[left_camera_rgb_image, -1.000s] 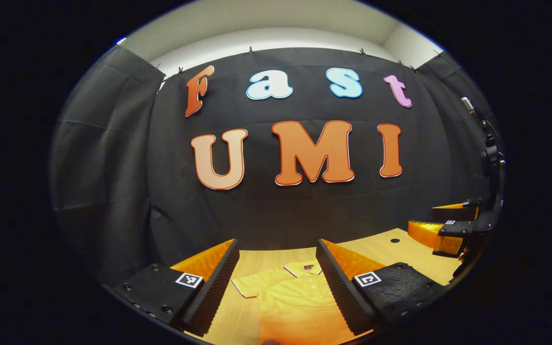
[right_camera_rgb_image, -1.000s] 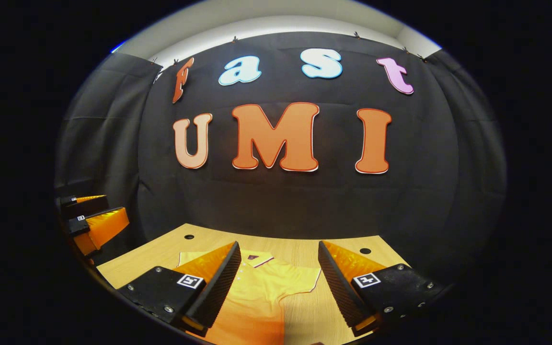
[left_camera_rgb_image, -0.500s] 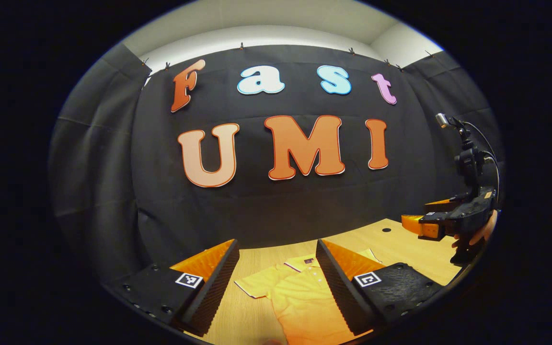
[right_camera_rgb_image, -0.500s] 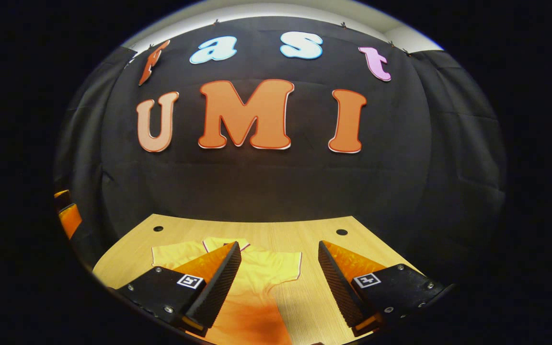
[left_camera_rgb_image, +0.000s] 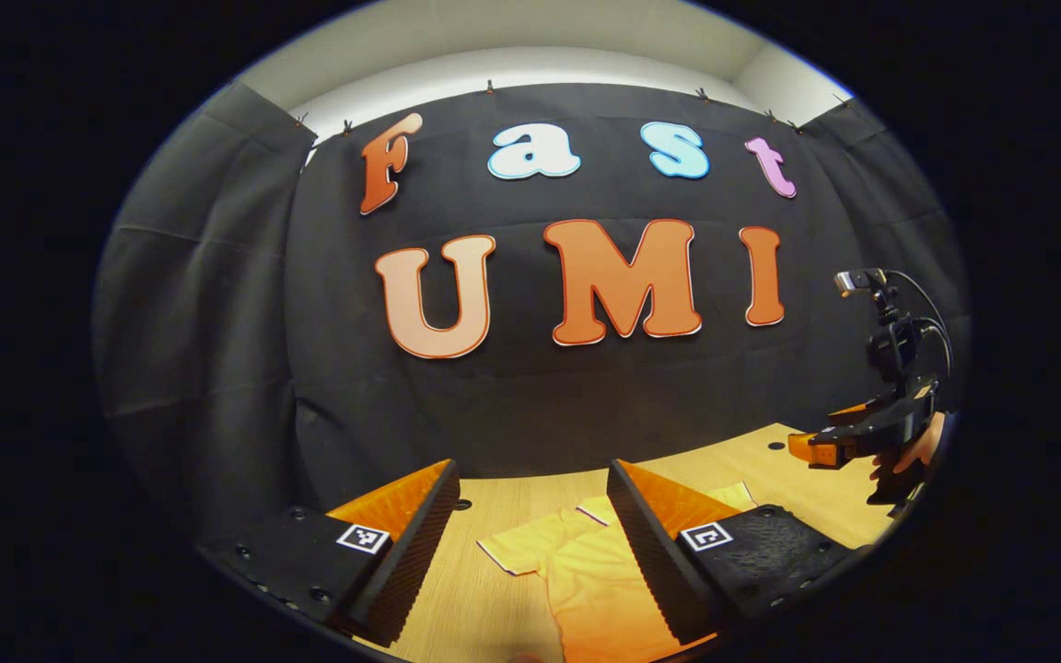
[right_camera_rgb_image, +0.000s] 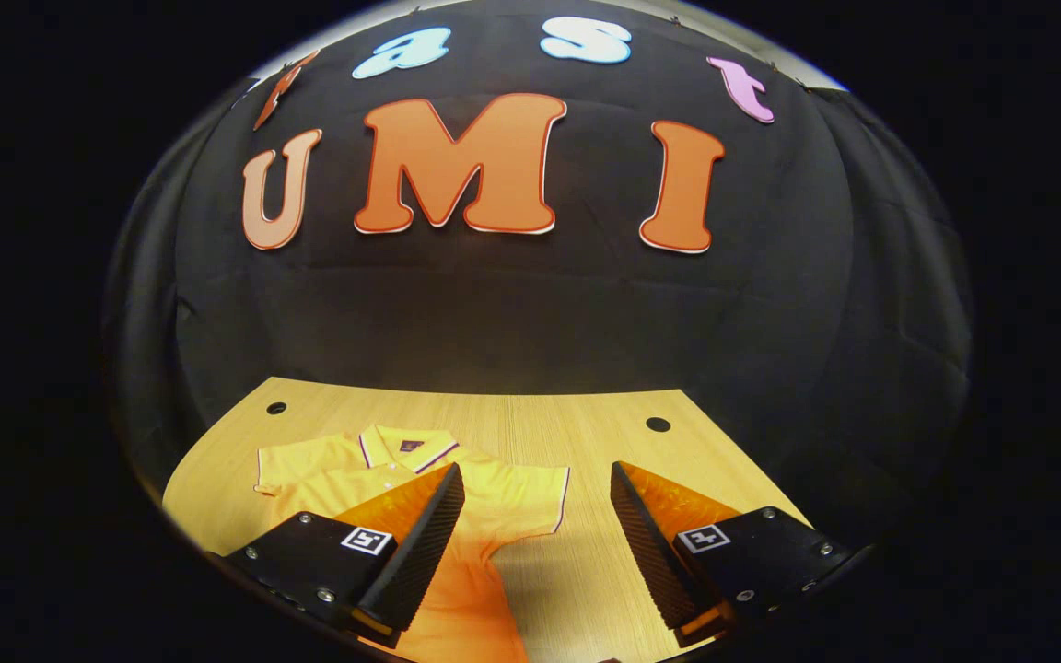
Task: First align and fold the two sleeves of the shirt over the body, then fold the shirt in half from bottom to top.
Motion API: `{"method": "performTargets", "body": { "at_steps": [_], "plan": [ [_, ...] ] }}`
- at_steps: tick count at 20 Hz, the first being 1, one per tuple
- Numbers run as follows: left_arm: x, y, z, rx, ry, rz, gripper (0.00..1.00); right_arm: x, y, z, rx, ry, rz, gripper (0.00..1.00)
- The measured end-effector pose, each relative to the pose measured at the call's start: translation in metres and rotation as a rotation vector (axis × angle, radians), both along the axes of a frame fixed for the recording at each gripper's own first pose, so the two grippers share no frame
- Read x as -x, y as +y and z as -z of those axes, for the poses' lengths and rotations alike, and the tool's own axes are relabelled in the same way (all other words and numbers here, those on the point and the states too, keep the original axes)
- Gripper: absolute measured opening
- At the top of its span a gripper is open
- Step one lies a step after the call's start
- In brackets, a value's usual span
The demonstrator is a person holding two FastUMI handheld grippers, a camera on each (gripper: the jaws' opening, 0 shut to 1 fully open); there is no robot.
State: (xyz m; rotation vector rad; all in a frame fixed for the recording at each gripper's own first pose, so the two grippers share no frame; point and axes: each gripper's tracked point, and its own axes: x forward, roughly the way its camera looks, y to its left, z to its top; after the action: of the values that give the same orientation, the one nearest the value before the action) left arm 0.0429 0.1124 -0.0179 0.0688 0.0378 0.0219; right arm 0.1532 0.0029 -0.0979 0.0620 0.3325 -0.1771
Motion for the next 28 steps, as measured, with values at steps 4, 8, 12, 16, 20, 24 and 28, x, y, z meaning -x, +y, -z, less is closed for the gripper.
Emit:
{"method": "performTargets", "body": {
  "at_steps": [4,8,12,16,20,24,28],
  "plan": [
    [-0.001,0.005,0.008,-0.003,0.026,-0.081,0.99,-0.035,-0.01,0.027,-0.018,0.076,-0.034,0.97],
    [0.007,0.006,0.015,-0.009,0.049,-0.15,0.99,-0.061,-0.014,0.061,-0.044,0.185,-0.067,0.96],
    [0.014,0.005,0.031,-0.005,0.093,-0.208,0.99,-0.079,-0.025,0.094,-0.073,0.298,-0.086,0.93],
    [0.021,0.005,0.042,-0.015,0.134,-0.266,0.99,-0.099,-0.033,0.129,-0.092,0.419,-0.103,0.93],
    [0.025,-0.004,0.051,-0.034,0.17,-0.282,0.99,-0.111,-0.033,0.156,-0.111,0.504,-0.124,0.88],
    [0.024,-0.014,0.056,-0.055,0.205,-0.277,0.99,-0.121,-0.038,0.179,-0.111,0.595,-0.139,0.87],
    [0.025,-0.021,0.062,-0.058,0.232,-0.274,0.99,-0.132,-0.039,0.197,-0.143,0.701,-0.153,0.87]
  ]
}}
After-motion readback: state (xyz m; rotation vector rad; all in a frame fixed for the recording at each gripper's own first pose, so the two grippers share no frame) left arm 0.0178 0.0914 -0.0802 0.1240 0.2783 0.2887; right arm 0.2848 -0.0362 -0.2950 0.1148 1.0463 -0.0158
